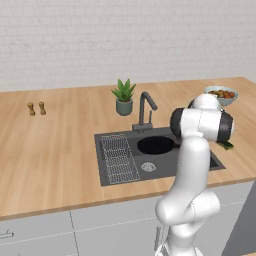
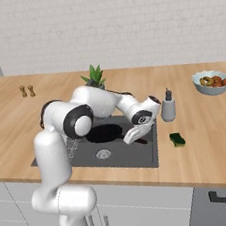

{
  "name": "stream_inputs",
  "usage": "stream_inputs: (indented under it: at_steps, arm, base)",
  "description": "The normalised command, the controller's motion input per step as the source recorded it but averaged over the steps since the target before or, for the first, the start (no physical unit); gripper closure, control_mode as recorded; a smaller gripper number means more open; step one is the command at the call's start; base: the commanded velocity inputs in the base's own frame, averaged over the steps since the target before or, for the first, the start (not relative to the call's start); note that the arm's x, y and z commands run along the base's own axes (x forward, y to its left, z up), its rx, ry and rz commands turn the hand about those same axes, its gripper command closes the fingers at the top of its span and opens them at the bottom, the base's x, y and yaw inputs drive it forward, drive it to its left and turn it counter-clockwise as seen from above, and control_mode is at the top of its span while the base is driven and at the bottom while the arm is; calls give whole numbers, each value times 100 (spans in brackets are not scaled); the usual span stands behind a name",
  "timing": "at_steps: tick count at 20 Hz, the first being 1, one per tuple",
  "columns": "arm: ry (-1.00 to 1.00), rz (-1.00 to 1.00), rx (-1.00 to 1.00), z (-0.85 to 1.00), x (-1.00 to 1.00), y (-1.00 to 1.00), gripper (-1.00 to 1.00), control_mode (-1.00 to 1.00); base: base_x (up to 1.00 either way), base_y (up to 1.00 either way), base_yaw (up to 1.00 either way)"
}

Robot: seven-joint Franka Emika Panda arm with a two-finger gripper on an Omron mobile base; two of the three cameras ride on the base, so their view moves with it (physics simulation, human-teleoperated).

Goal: Pick the pan and sponge and place them into the sink. Then turn on the water.

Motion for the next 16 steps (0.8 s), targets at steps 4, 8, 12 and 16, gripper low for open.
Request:
stream_inputs:
  at_steps: [4, 8, 12, 16]
  arm:
    - [-9, 5, -13, -42, 6, 0, 100, -100]
    - [-13, 9, -17, -41, 7, 0, 100, -100]
    - [-6, 7, -20, -26, 9, 0, 100, -100]
    - [0, 7, -12, -3, 9, 4, 100, -100]
  base:
    - [0, 0, 0]
    - [0, 0, 0]
    - [0, 0, 0]
    - [0, 0, 0]
